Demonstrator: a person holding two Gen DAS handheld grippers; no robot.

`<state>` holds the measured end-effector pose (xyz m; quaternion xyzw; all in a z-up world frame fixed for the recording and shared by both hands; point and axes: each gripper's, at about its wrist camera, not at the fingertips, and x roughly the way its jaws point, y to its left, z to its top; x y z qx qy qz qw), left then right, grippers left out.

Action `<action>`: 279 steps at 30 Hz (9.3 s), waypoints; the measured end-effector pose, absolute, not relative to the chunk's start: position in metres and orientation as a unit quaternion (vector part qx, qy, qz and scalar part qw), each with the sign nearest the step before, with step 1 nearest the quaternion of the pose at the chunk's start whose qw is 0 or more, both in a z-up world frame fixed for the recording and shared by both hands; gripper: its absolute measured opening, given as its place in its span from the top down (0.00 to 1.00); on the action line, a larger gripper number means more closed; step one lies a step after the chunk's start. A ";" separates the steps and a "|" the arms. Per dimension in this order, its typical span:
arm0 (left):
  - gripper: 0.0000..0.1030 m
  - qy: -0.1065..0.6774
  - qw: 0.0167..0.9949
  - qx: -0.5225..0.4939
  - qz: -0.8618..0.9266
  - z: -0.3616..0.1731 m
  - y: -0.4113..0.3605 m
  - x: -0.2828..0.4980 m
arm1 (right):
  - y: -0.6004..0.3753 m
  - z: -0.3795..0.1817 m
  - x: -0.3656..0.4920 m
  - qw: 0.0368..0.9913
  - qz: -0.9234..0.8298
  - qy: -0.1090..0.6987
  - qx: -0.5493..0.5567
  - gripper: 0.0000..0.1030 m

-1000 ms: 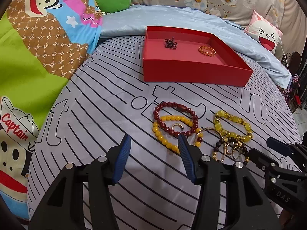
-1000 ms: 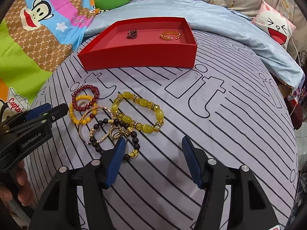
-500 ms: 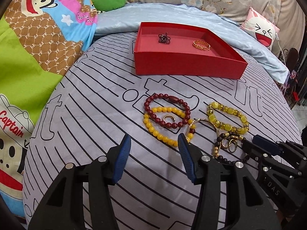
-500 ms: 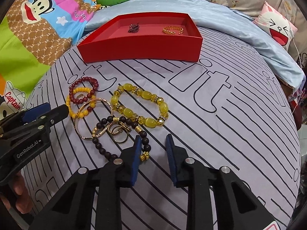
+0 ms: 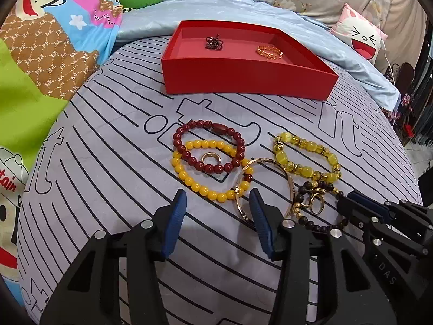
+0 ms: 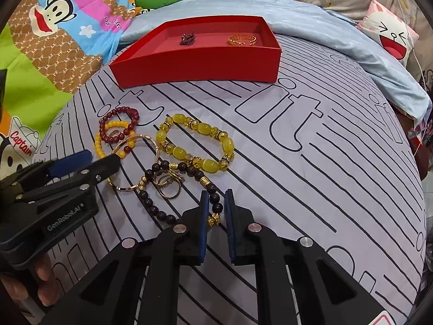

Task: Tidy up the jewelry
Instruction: 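Grasp the black-and-gold bead bracelet with the right gripper while the left gripper grasps the thin gold bangle, then carry both bracelets into the red tray and open both grippers, then withdraw both grippers from the tray back to the remaining bracelets, then grasp the yellow glass bead bracelet with the right gripper while the left gripper grasps the red bead bracelet, then carry both bracelets into the red tray and open both grippers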

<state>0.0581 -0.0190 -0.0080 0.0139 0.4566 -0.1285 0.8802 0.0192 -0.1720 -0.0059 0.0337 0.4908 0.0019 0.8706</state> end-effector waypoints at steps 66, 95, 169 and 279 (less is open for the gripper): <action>0.50 0.415 0.894 -0.001 -0.167 0.052 -0.019 0.046 | -0.167 0.068 0.024 0.899 0.049 0.429 0.076 0.93; 0.50 0.414 0.889 -0.003 -0.196 0.060 -0.053 0.280 | -0.206 0.055 0.270 0.874 0.064 0.457 0.150 0.92; 0.34 0.452 0.885 -0.008 -0.111 0.007 0.008 0.087 | -0.182 0.005 0.065 0.872 0.005 0.486 0.062 0.70; 0.92 0.451 0.878 0.014 -0.162 0.012 -0.038 0.245 | -0.204 0.026 0.215 0.884 0.000 0.463 0.061 0.91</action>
